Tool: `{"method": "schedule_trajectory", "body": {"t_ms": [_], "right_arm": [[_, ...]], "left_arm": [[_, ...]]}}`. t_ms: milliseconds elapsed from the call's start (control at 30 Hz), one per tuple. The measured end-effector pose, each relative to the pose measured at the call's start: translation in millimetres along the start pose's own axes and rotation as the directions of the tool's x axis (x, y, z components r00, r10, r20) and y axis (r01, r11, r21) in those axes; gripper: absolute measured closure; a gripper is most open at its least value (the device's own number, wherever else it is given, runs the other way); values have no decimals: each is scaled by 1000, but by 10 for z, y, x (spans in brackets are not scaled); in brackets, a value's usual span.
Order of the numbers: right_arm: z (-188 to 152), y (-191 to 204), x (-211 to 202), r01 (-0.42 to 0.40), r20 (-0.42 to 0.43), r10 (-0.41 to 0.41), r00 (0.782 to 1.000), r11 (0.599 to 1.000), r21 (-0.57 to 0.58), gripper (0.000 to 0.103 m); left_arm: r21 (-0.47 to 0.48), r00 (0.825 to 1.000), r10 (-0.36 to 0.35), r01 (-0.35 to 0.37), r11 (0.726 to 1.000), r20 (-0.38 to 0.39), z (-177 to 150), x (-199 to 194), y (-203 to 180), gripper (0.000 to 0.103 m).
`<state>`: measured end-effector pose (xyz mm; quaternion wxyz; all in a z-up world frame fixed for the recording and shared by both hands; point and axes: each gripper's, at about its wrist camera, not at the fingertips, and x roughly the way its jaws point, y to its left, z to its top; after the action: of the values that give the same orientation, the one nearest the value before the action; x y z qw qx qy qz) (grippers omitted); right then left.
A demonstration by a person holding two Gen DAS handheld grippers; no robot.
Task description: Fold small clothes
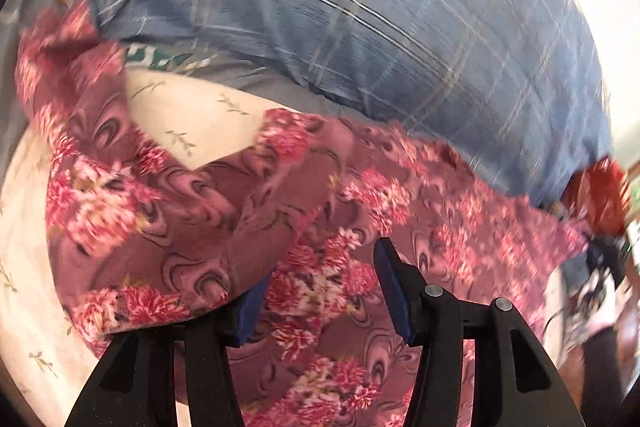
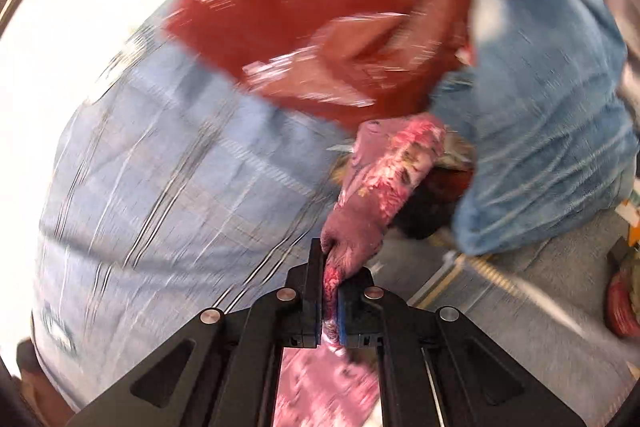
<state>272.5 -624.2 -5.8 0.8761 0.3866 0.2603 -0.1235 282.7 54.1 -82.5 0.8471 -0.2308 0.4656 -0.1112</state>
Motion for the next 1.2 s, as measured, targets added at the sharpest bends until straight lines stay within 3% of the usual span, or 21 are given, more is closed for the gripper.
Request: {"method": "schedule_trajectory", "body": {"t_ms": [167, 300, 500, 633, 733, 800, 900, 967, 1067, 1100, 1167, 1200], "right_arm": [[-426, 620, -165, -25, -62, 17, 998, 992, -125, 98], [-966, 1201, -68, -75, -151, 43, 988, 974, -212, 98], [-1924, 1993, 59, -208, -318, 104, 942, 927, -311, 98], [-2616, 2580, 47, -332, -433, 160, 887, 872, -360, 98], [-3175, 2936, -5, -419, -523, 176, 834, 820, -391, 93], [-3592, 3063, -7, -449, -597, 142, 790, 797, -404, 90], [-4208, 3108, -41, -488, -704, 60, 707, 763, -425, 76], [-4445, 3061, -173, -507, -735, 31, 678, 743, -437, 73], [-4476, 2986, -422, -535, -725, 54, 686, 712, -454, 64], [-4387, 2910, -505, -540, -725, 74, 685, 720, -437, 66], [-4156, 2684, -618, -514, -701, 108, 705, 759, -400, 66], [-3975, 2510, -663, -477, -673, 118, 730, 793, -379, 66]], "left_arm": [[-69, 998, -60, 61, 996, 6, 52, 10, 155, 52], [-51, 999, -49, 48, 998, -5, 54, 24, 161, 52], [-81, 997, -77, 75, 994, -20, 100, -1, 181, 52], [-131, 990, -138, 132, 983, -34, 153, -17, 283, 52], [-175, 982, -187, 177, 968, -40, 196, -31, 390, 52], [-198, 975, -220, 207, 958, -45, 216, -37, 453, 52], [-211, 966, -255, 240, 948, -49, 234, -46, 510, 51], [-207, 958, -282, 266, 942, -50, 234, -52, 510, 47], [-200, 940, -336, 318, 927, -61, 209, -33, 484, 37], [-194, 934, -351, 331, 923, -74, 194, -9, 457, 35], [-184, 921, -371, 347, 919, -116, 169, 86, 401, 33], [-180, 916, -378, 352, 918, -135, 156, 130, 371, 33]]}}
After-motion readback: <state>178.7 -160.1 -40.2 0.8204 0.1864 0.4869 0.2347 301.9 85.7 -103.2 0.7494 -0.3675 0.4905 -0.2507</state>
